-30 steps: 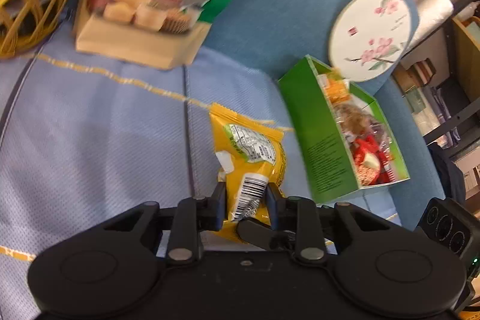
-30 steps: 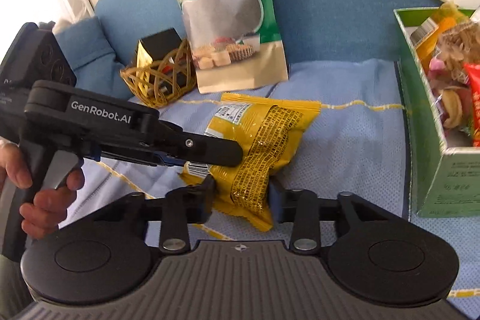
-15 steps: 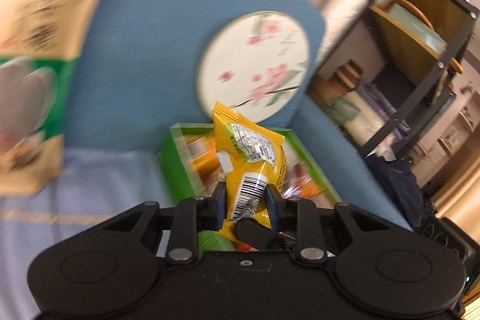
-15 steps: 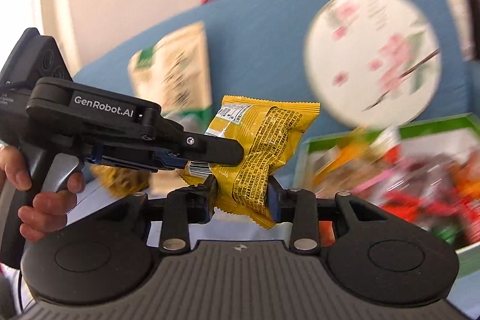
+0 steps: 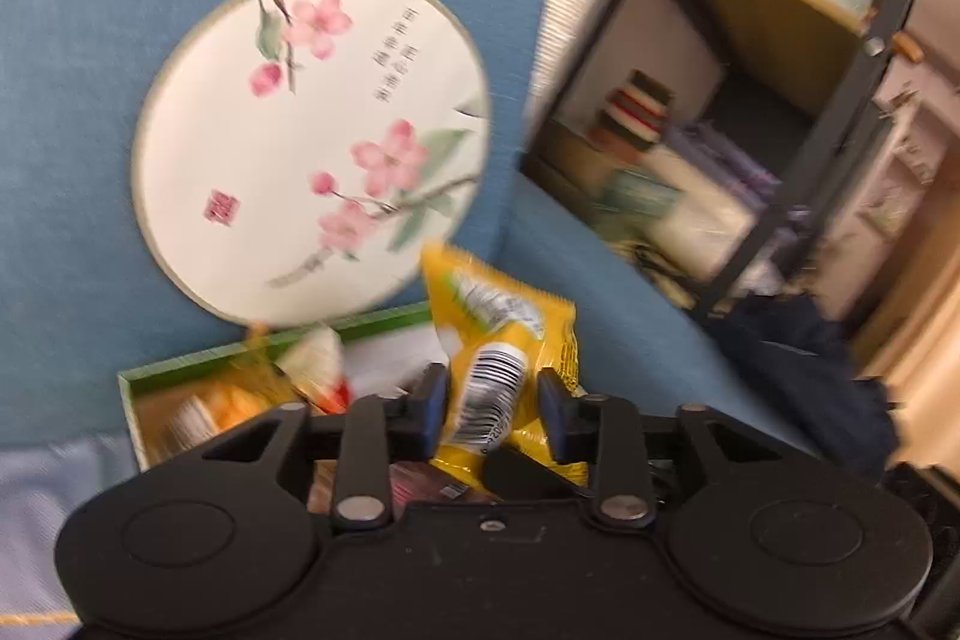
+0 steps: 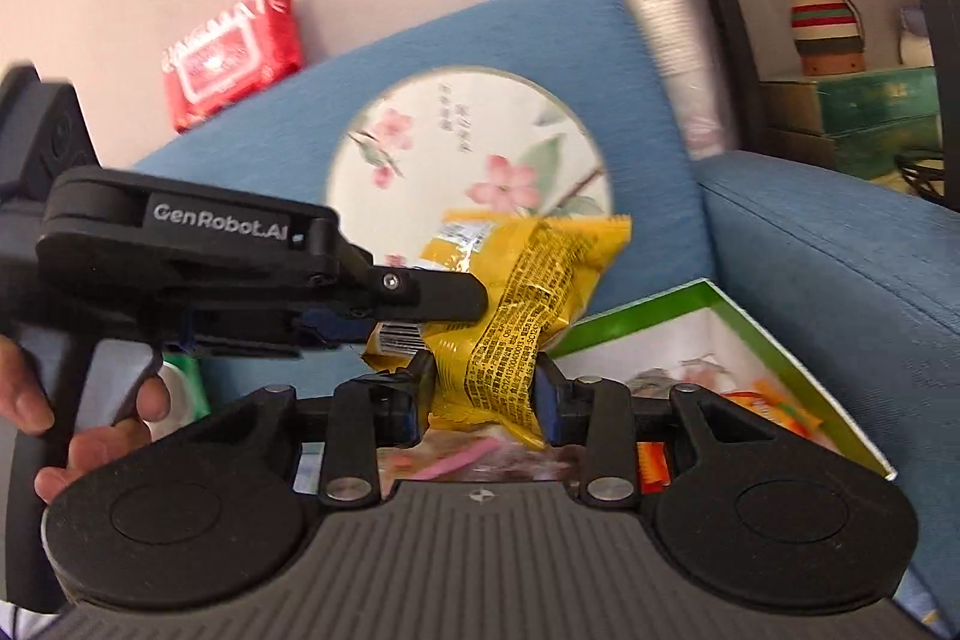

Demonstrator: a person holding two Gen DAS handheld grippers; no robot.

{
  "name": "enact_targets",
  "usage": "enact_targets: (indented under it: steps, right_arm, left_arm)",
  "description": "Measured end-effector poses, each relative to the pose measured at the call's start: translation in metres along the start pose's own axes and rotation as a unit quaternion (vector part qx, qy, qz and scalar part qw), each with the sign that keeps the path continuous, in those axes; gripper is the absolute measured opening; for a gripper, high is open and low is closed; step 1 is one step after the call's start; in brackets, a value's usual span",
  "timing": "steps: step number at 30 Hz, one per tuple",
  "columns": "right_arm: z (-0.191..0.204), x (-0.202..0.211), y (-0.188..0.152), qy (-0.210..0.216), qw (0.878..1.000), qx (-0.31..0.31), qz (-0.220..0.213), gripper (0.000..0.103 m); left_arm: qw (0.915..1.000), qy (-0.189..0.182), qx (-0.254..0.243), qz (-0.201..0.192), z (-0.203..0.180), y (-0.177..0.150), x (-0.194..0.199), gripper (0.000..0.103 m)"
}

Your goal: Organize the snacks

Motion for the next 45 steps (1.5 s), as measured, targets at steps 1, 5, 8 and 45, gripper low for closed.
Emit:
enact_targets:
  steps: [1,5,8,45]
  right_arm:
    - [-0.003,-0.005,-0.003,-0.011,1.0,0.011,0.005,0.061]
    - [-0.017,-0.02,-0.018,-0.056,0.997,0.039,0.042,0.098]
    - [-0.014,-0.014,-0.013,-0.06,0.996,0.054,0.028,0.103]
    - [0.056,0.162,-0.04,-0.152,0.975,0.133,0.091,0.103]
  left_arm:
    - [0.9998,0.019,-0.007,-0.005,0.001,-0.002,0.0,0.103]
    - [0.9951,0.087,-0.035,-0.031,0.011,-0.009,0.019,0.103]
    - [0.9918,0.118,-0.04,-0.029,0.02,-0.014,0.044,0.103]
    - [0.9557,0.294,-0.022,0.001,-0.022,-0.128,0.22,0.103]
Point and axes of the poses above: each gripper's, at about its wrist camera, not at the fingertips, and x roughly against the way its jaws point, z to its left, y to its top, the point moved 3 cm from there along -x, roughly the way its jaws point, and after that the axes turned 11 degrees about -z, right-handed, at the moved point
